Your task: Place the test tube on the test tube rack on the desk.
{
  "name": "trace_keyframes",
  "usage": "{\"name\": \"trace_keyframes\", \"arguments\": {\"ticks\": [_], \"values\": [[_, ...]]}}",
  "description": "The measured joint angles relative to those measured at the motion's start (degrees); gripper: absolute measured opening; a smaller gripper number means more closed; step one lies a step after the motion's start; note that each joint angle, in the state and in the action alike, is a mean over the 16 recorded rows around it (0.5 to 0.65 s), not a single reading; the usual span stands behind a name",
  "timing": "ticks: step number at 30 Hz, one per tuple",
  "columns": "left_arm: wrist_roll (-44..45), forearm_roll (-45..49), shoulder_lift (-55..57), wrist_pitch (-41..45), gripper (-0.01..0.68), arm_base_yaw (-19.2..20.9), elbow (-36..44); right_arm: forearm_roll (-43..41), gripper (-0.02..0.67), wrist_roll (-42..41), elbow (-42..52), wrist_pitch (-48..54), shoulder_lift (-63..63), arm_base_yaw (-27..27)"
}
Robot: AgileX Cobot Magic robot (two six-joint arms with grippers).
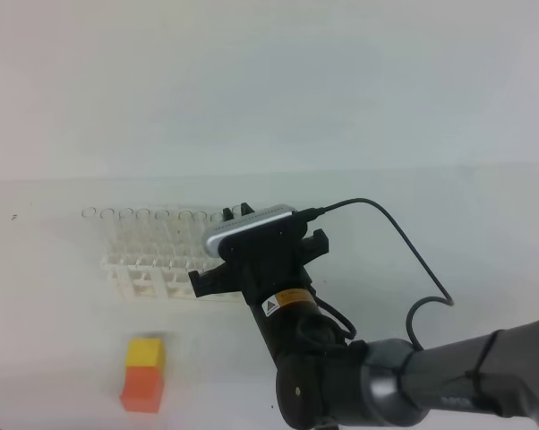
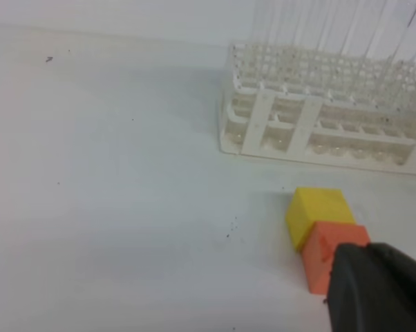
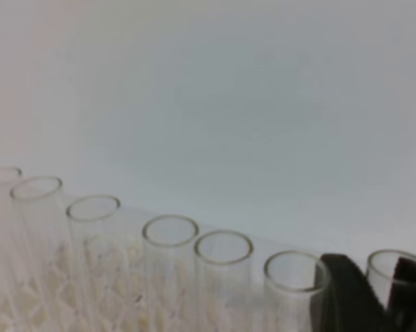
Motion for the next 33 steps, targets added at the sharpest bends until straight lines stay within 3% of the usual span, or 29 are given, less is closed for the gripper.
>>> {"name": "trace_keyframes", "arguments": {"ticks": [21,28,33], "values": [[0.0,0.0,0.0,0.0,-0.001,0.0,0.0,0.6,0.258,-2.45,0.21,4.54,-0.52,-0.45],[0.0,-0.04,0.0,0.0,-0.001,0.0,0.0,0.18,0.262,-3.21,0.22,3.43,-3.46,-0.47],[0.0,-0.08,0.0,0.0,-0.001,0.0,0.0,-0.1,0.224,-4.54,0.22,1.92,-6.19,-0.47]]}}
